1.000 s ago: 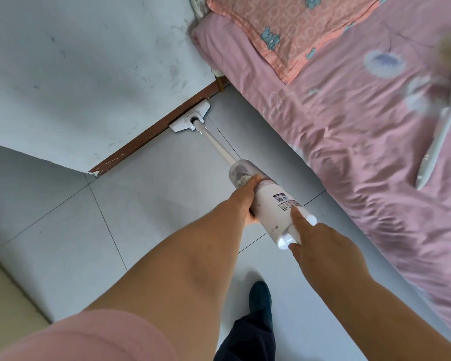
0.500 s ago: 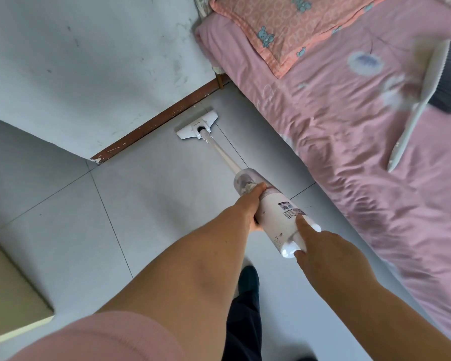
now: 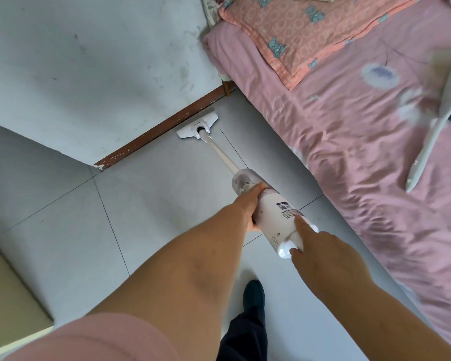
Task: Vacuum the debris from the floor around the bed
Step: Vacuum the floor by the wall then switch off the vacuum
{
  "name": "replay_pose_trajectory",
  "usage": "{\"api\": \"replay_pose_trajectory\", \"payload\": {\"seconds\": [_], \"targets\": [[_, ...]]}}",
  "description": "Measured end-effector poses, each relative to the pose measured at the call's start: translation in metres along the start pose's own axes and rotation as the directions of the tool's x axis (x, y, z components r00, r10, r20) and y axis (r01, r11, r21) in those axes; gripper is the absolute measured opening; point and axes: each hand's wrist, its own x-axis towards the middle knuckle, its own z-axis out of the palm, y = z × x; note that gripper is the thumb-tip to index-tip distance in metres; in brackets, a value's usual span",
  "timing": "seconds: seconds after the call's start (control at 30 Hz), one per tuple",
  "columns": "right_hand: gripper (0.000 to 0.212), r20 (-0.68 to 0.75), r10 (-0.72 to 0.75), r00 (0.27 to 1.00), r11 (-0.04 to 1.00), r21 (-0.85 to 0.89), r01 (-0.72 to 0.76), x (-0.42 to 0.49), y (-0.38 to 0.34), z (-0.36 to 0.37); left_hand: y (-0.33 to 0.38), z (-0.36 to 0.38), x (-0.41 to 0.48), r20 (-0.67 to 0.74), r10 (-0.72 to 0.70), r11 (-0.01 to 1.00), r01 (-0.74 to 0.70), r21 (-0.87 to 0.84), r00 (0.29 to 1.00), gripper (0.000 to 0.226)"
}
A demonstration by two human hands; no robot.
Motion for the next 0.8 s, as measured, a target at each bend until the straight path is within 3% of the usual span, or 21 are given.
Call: {"api": "replay_pose_trajectory", "payload": {"seconds": [0.47, 0.8], "targets": [[0.068, 0.016, 0.093, 0.996, 0.991, -0.097, -0.091, 0.051, -0.003, 0.010, 0.035, -0.001, 0.056, 0.036, 0.009, 1.000, -0.008, -0.030, 0.999, 0.045], [0.072, 0.076, 0.123, 0.990, 0.992, -0.013, -0.122, 0.024, -0.007, 0.015, 0.014, -0.007, 0.043, 0.005, 0.014, 1.000, -0.014, 0.018, 1.000, 0.046]]}}
